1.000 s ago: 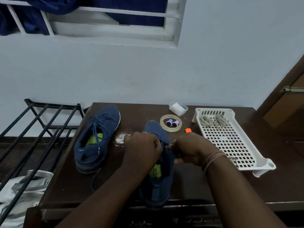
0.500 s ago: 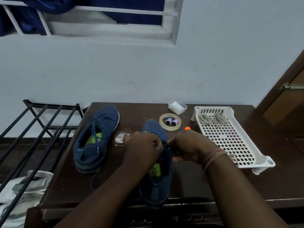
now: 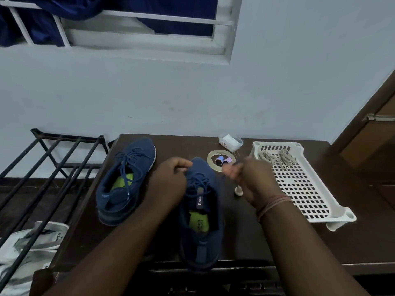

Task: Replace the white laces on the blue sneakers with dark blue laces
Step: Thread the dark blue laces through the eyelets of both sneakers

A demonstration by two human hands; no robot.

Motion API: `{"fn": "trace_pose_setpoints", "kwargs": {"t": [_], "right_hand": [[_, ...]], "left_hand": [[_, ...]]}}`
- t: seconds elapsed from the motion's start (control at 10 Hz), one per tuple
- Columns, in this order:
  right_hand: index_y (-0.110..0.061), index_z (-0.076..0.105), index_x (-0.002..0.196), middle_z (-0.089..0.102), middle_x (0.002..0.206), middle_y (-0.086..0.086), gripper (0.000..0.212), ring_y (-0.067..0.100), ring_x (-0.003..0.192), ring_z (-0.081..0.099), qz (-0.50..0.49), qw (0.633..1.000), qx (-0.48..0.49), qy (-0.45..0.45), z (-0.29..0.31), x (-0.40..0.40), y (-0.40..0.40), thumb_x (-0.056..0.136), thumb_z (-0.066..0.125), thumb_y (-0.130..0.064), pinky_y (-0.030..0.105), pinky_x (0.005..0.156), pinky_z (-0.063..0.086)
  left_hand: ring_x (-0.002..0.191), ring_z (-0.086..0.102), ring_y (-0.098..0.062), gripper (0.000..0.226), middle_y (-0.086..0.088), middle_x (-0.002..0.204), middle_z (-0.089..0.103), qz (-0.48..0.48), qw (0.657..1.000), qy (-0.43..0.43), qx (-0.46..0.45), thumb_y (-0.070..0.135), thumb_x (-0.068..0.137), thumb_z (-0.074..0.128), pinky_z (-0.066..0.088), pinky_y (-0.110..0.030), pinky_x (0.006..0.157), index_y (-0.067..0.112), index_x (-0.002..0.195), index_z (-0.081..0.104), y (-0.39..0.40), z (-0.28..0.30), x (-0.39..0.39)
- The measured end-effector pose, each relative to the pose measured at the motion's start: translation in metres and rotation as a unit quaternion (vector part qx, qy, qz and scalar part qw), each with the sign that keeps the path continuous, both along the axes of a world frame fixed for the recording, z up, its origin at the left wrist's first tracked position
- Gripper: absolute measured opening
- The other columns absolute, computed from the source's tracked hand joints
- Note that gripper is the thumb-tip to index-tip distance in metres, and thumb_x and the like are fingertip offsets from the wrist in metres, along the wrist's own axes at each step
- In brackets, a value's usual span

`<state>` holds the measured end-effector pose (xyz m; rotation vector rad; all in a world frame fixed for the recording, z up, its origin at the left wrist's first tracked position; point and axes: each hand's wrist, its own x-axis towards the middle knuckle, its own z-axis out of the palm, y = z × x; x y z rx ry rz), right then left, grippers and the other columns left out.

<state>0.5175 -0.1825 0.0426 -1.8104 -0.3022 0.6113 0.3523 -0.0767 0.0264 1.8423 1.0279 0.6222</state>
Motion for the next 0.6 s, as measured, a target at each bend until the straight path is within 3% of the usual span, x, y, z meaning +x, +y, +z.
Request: {"fn": "trace_pose_setpoints", "kwargs": {"t": [0.1,0.2,0.3,0.4,0.5,0.6], "right_hand": [[-0.005,0.055,0.102,0.061,0.089,0.004,0.019,0.008,0.08,0.062,-0.223,0.946,0.156,-0.175,0.018,0.004,-0.006,0.091,0.049,-0.019,0.029,0.083,0.053],[-0.015,0.049,0.113,0.059,0.096,-0.004,0.022,0.002,0.078,0.057,-0.123,0.952,0.132,-0.247,0.02,-0.005,-0.01,0.092,0.045,-0.011,0.021,0.07,0.044],[-0.017,0.065,0.105,0.067,0.101,0.001,0.021,0.017,0.085,0.062,0.173,0.954,-0.126,-0.211,0.005,-0.013,-0.007,0.09,0.052,-0.012,0.03,0.075,0.049],[-0.014,0.066,0.08,0.07,0.085,0.006,0.017,0.019,0.076,0.064,0.343,0.884,-0.265,-0.173,-0.005,-0.016,-0.008,0.093,0.058,-0.021,0.035,0.075,0.054],[-0.013,0.066,0.079,0.068,0.083,0.006,0.02,0.021,0.077,0.062,0.288,0.918,-0.235,-0.135,-0.005,-0.011,-0.007,0.089,0.055,-0.027,0.037,0.075,0.054],[-0.016,0.052,0.068,0.056,0.065,0.008,0.019,0.022,0.054,0.052,0.064,0.989,0.007,0.136,0.006,-0.012,-0.001,0.083,0.042,-0.023,0.034,0.061,0.047]], "left_hand": [[0.1,0.064,-0.014,0.029,0.006,0.107,0.068,-0.002,0.998,0.043,-0.056,0.006,0.095,0.05,0.052,-0.032,0.082,0.025,0.109,0.066,0.021,-0.006,-0.017],[0.1,0.063,-0.011,0.023,0.008,0.11,0.068,-0.068,0.989,0.126,-0.032,0.015,0.097,0.056,0.049,-0.03,0.086,0.026,0.115,0.066,0.029,-0.009,-0.027],[0.094,0.065,-0.005,0.014,0.01,0.102,0.07,-0.139,0.98,0.137,-0.04,0.025,0.097,0.062,0.049,-0.023,0.078,0.025,0.108,0.071,0.027,-0.008,-0.027],[0.085,0.067,-0.013,0.021,0.001,0.09,0.071,-0.151,0.97,0.192,-0.001,0.031,0.099,0.058,0.049,-0.026,0.071,0.016,0.09,0.07,0.022,-0.004,-0.023],[0.07,0.054,-0.013,0.03,0.0,0.078,0.058,-0.162,0.958,0.236,0.028,0.032,0.103,0.05,0.039,-0.025,0.058,0.017,0.077,0.055,0.018,-0.001,-0.024],[0.064,0.047,-0.01,0.033,0.006,0.073,0.049,-0.091,0.97,0.215,-0.061,0.019,0.104,0.043,0.039,-0.02,0.057,0.023,0.072,0.047,0.023,-0.003,-0.021]]}}
